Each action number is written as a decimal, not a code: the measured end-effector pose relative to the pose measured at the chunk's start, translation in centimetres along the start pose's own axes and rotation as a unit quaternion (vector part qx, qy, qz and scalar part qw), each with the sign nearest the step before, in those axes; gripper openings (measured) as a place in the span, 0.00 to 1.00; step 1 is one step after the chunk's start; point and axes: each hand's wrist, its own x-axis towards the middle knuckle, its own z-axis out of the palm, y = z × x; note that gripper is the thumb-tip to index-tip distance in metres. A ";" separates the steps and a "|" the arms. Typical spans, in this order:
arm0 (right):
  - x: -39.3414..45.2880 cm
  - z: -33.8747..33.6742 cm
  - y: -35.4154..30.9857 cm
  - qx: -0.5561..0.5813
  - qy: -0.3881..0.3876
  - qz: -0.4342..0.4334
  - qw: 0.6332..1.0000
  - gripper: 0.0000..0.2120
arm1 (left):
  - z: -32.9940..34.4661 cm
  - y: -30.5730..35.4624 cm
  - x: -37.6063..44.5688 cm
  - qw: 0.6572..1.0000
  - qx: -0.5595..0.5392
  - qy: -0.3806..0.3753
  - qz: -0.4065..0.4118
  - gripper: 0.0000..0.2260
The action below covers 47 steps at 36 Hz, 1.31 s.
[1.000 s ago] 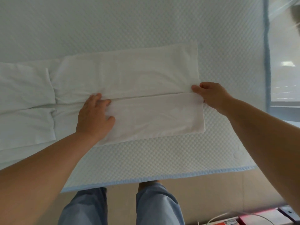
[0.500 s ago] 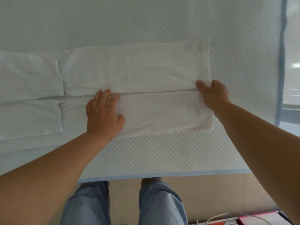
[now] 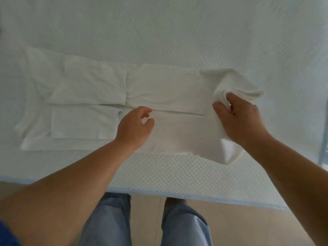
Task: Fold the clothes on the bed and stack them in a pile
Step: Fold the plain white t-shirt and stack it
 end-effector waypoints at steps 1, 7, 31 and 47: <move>-0.1 0.8 -1.9 0.019 -0.005 -0.010 1.000 0.14 | -0.8 -0.4 0.2 0.999 -0.029 -0.003 -0.018 0.09; 0.6 8.5 -12.3 0.043 -0.038 -0.064 0.996 0.13 | -5.8 -2.6 2.5 0.907 -0.366 -0.031 -0.207 0.07; -2.3 13.7 -5.2 -0.005 -0.011 0.078 0.997 0.20 | -1.9 -2.6 5.9 0.967 -0.158 0.022 -0.200 0.16; -2.0 15.5 -4.5 0.032 -0.046 0.044 0.997 0.33 | -5.0 -7.0 6.2 0.986 -0.084 0.073 -0.127 0.12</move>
